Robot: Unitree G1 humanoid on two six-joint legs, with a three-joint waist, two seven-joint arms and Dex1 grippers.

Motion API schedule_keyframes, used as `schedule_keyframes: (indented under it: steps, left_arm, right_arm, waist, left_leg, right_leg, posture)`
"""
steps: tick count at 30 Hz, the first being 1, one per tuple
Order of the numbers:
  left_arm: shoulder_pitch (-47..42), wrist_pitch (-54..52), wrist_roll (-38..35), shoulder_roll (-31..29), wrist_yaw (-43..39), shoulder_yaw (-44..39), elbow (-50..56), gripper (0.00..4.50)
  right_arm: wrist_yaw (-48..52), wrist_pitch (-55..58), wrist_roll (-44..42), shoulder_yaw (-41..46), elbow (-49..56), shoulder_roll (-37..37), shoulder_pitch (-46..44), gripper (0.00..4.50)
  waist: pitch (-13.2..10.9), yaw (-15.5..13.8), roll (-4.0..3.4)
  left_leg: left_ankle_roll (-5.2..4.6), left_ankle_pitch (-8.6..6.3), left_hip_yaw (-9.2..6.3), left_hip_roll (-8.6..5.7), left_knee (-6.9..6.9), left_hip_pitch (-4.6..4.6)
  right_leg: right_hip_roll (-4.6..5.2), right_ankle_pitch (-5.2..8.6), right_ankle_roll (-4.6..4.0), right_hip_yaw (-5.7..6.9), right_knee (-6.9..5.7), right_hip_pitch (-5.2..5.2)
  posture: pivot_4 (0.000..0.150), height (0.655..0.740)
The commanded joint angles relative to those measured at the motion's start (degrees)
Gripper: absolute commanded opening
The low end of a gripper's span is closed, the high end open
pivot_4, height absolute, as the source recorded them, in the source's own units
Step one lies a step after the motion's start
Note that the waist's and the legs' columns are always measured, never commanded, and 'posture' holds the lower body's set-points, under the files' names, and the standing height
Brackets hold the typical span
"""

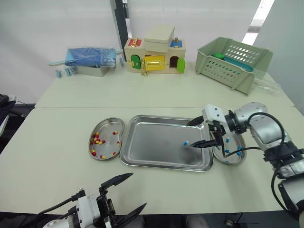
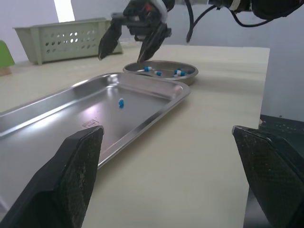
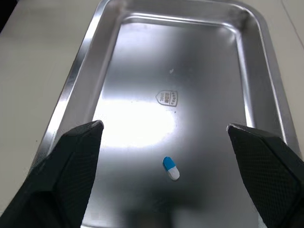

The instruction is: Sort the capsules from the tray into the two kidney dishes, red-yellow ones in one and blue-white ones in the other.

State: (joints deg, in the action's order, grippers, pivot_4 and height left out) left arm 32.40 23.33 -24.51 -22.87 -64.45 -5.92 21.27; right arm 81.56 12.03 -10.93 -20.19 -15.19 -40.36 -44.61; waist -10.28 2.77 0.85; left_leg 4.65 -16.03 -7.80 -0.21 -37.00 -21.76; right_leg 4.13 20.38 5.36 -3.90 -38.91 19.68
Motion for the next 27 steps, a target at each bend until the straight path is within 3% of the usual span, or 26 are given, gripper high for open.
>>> schedule_keyframes:
  steps: [1,2,13,27]
  left_arm:
    - [-0.29,1.41,-1.18,-1.03,0.51,0.12,-0.44,4.50]
    - [-0.45,1.53,-1.24,-1.18,0.66,0.17,-0.67,4.50]
    - [-0.45,2.78,-0.71,-1.52,2.55,1.60,-1.27,4.50]
    - [0.39,2.90,-0.47,-2.71,4.94,2.69,-0.16,4.50]
  right_arm:
    - [1.51,-4.91,3.04,-0.55,-5.03,1.42,-2.77,3.20]
    - [1.52,-6.00,3.96,-0.98,-6.67,2.19,-3.35,2.88]
    - [1.09,-13.06,10.16,-1.94,-17.00,7.39,-6.26,2.88]
    - [1.00,-15.98,14.40,-2.02,-22.04,9.71,-7.58,2.88]
  waist:
    - [-0.01,0.05,-0.01]
    - [-0.01,0.07,-0.01]
    - [-0.01,0.47,-0.02]
    - [-0.02,0.51,-0.04]
  left_leg:
    - [0.00,0.00,0.00,-0.01,0.00,-0.01]
    - [0.00,0.00,0.00,-0.01,0.00,-0.02]
    - [0.01,0.00,-0.02,0.00,0.00,0.00]
    - [0.01,0.00,-0.01,0.00,0.01,0.00]
  right_leg:
    - [0.00,0.00,0.00,0.00,0.01,0.01]
    - [0.01,0.00,0.00,0.00,0.01,0.03]
    - [0.00,0.00,0.00,-0.01,-0.02,0.04]
    - [0.00,0.00,0.00,-0.03,-0.04,0.07]
  posture:
    - [0.150,0.7400]
    - [0.150,0.7400]
    - [0.150,0.7400]
    - [0.150,0.7400]
